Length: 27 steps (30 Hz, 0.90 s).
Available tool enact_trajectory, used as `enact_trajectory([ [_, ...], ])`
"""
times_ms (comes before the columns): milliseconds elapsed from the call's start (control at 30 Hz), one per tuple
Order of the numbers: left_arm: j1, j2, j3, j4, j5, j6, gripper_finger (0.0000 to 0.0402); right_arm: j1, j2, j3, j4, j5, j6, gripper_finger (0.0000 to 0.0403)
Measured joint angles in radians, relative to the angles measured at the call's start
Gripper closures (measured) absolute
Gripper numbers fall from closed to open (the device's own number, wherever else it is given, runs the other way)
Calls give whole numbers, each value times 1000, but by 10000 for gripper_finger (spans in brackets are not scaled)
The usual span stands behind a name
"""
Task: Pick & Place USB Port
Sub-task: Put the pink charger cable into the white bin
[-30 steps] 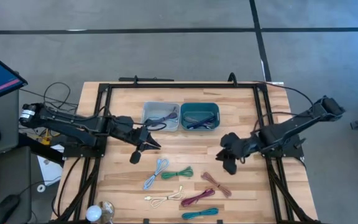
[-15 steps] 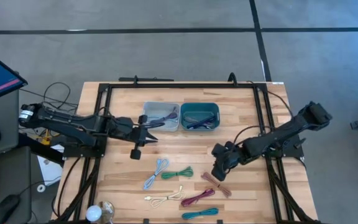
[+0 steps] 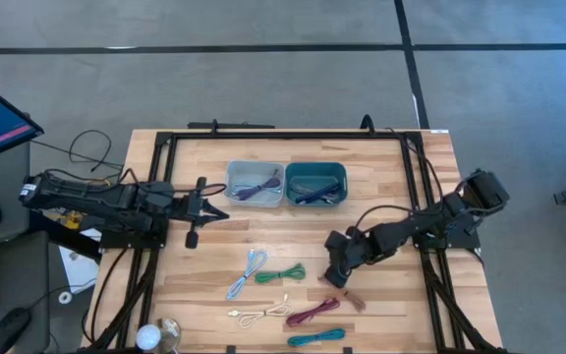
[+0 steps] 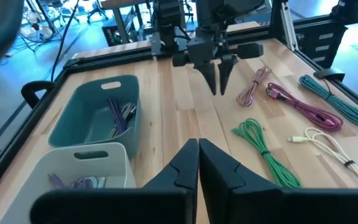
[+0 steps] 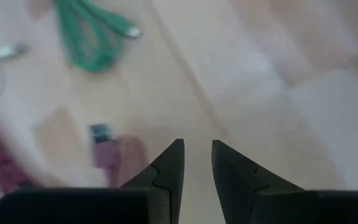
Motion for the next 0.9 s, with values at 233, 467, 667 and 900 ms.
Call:
enact_trajectory([
  [233, 0, 2, -20, 0, 0, 0, 392, -2, 0, 0, 59, -88, 19, 328],
  [467, 0, 24, -20, -1, 0, 0, 391, 18, -6, 0, 102, -312, 87, 328],
  [667, 0, 28, -20, 0, 0, 0, 390, 41, -5, 0, 94, -299, 111, 328],
  [900, 0, 30, -20, 0, 0, 0, 390, 58, 39, 0, 83, -234, 114, 328],
])
